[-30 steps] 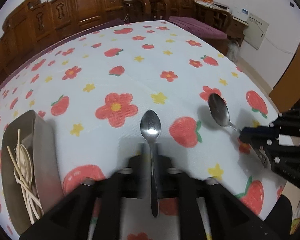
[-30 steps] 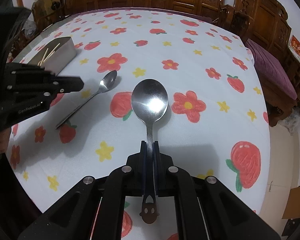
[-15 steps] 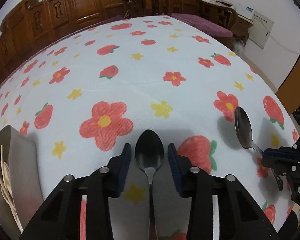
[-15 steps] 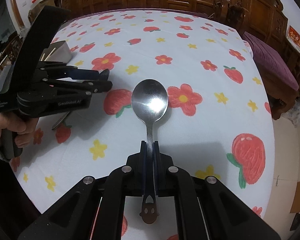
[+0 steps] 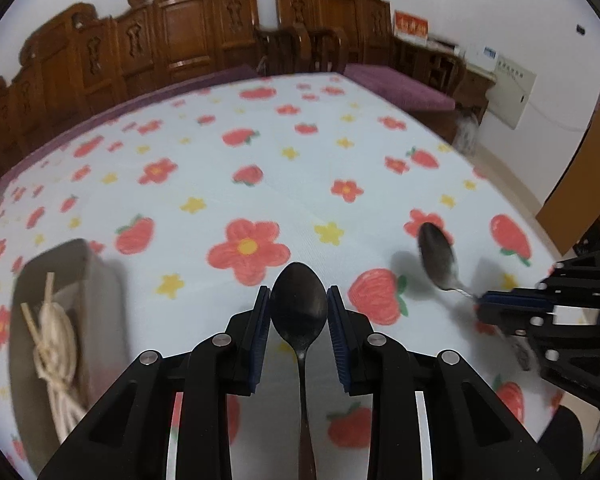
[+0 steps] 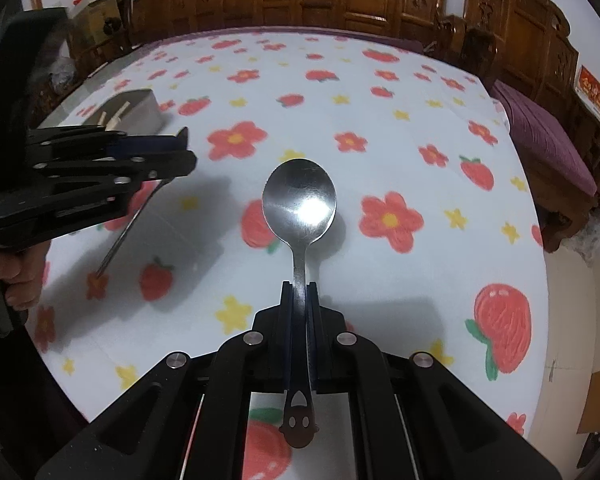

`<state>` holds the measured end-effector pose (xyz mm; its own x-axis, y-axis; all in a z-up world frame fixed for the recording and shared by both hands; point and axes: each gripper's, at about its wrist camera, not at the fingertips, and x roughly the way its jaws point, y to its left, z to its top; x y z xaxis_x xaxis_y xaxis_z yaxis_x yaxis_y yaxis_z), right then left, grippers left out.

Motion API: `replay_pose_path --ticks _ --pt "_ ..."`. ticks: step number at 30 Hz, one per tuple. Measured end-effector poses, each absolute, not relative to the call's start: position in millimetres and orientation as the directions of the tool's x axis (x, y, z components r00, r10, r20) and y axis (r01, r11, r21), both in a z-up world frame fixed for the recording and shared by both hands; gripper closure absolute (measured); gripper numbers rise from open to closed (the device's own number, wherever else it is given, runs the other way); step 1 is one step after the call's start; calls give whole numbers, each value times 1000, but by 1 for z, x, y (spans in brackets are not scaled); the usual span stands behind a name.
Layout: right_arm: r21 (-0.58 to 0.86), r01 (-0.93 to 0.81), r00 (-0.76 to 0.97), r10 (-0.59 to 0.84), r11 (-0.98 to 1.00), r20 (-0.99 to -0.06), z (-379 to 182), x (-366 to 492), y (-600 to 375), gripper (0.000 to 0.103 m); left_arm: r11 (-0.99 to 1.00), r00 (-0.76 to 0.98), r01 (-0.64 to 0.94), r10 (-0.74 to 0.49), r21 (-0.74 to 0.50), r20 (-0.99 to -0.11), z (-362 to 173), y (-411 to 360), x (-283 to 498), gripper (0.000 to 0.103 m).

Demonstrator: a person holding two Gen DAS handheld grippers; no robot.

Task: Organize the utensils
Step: 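Grasp the small steel spoon with the left tool while the right tool holds its spoon, then lower the small spoon into the tray and open the left tool while the right tool holds its spoon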

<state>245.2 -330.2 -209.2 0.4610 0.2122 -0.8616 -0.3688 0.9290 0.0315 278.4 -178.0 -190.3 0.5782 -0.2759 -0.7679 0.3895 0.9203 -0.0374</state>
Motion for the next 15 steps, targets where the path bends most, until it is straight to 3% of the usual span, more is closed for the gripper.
replay_pose_path --ticks 15 --pt "33 -413 529 269 910 -805 -166 237 -269 96 945 691 325 -257 -26 -676 -119 -109 250 77"
